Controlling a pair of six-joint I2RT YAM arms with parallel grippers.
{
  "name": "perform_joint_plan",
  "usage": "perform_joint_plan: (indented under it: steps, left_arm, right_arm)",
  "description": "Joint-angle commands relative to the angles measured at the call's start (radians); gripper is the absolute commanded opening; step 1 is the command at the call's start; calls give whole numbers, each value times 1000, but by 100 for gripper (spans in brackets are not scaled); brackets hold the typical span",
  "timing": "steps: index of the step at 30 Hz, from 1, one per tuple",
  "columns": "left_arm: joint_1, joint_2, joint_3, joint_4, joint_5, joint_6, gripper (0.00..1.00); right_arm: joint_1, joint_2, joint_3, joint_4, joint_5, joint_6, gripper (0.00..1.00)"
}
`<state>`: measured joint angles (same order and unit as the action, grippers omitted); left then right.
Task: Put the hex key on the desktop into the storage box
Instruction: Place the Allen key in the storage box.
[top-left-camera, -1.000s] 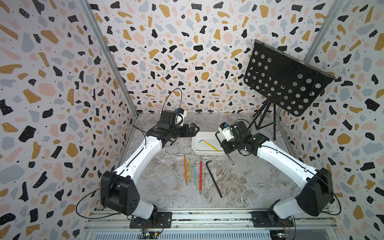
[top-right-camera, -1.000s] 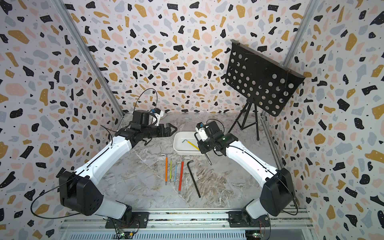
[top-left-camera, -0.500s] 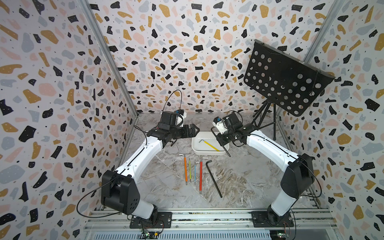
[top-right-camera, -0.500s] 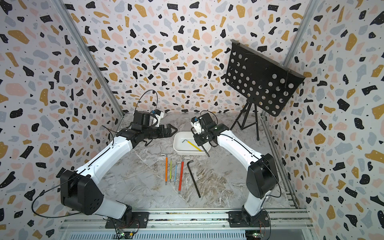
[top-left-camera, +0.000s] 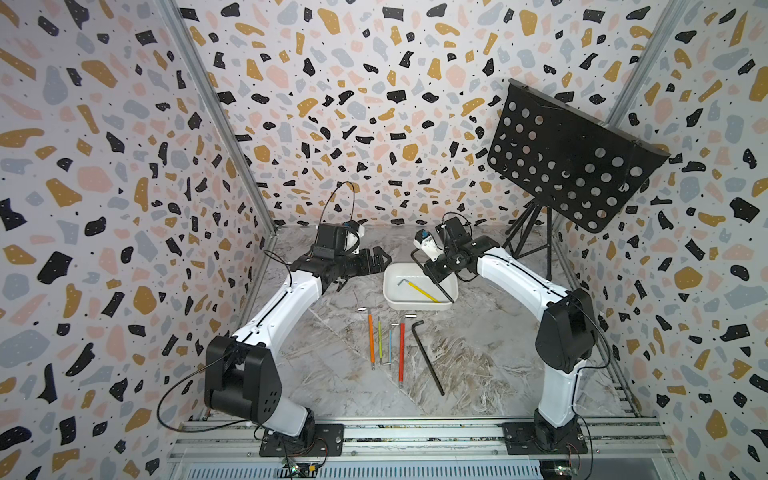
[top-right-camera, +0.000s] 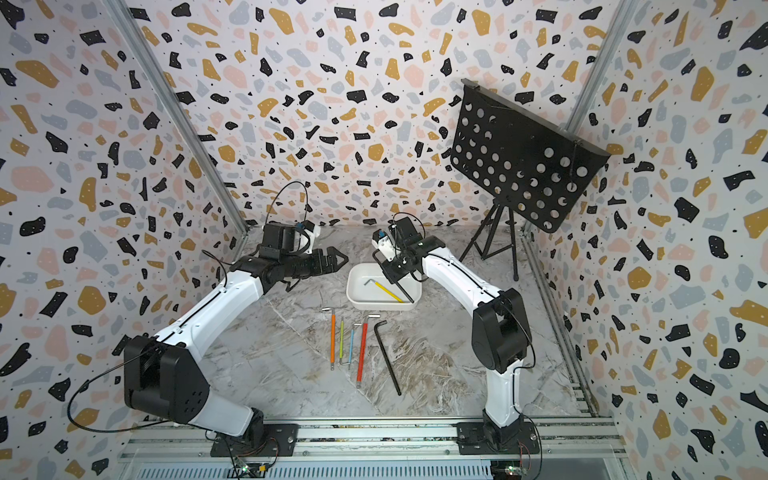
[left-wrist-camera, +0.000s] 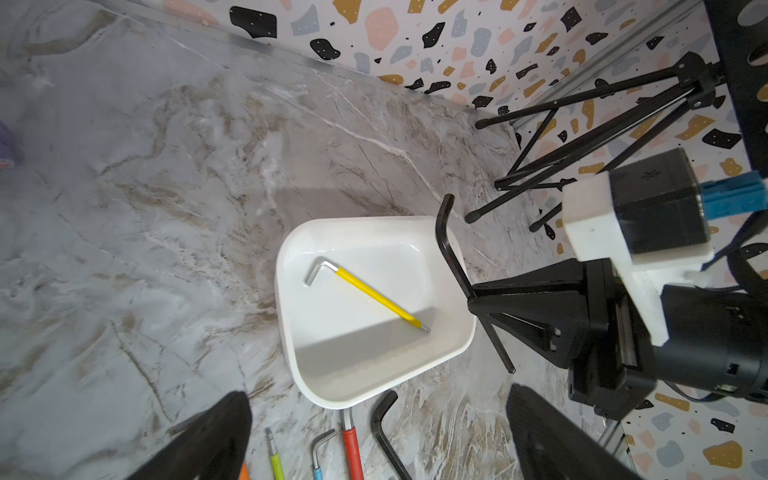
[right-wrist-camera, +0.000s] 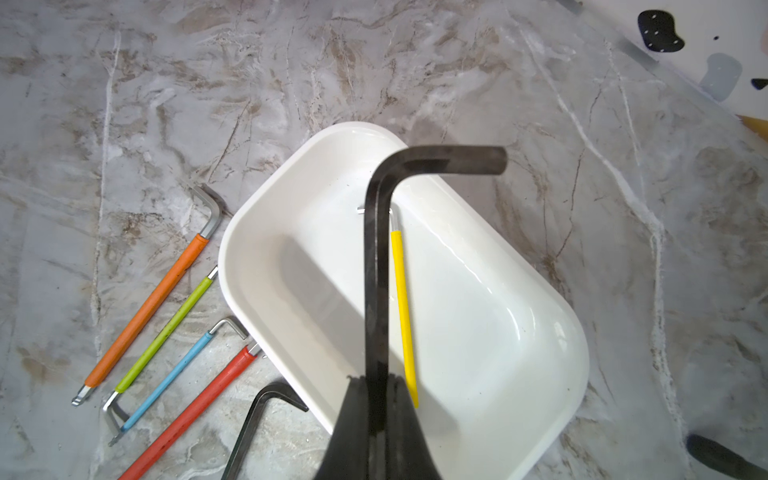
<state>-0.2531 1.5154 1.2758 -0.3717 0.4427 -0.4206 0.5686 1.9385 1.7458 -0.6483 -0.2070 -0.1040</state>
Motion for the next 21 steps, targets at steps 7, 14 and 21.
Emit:
perform_joint_plan:
  steps: [7,14,21]
  left_arm:
    - [14,7,-13,34,-7,-17,100]
    - [24,7,-12,34,-3,-23,100]
    - [31,9,-13,34,-1,-32,100]
  right_arm:
    - [-6,110,176,-19,-39,-83,0]
    - [-5,213,266,-42,-18,-154,0]
    - [-6,235,250,-37,-55,-190,0]
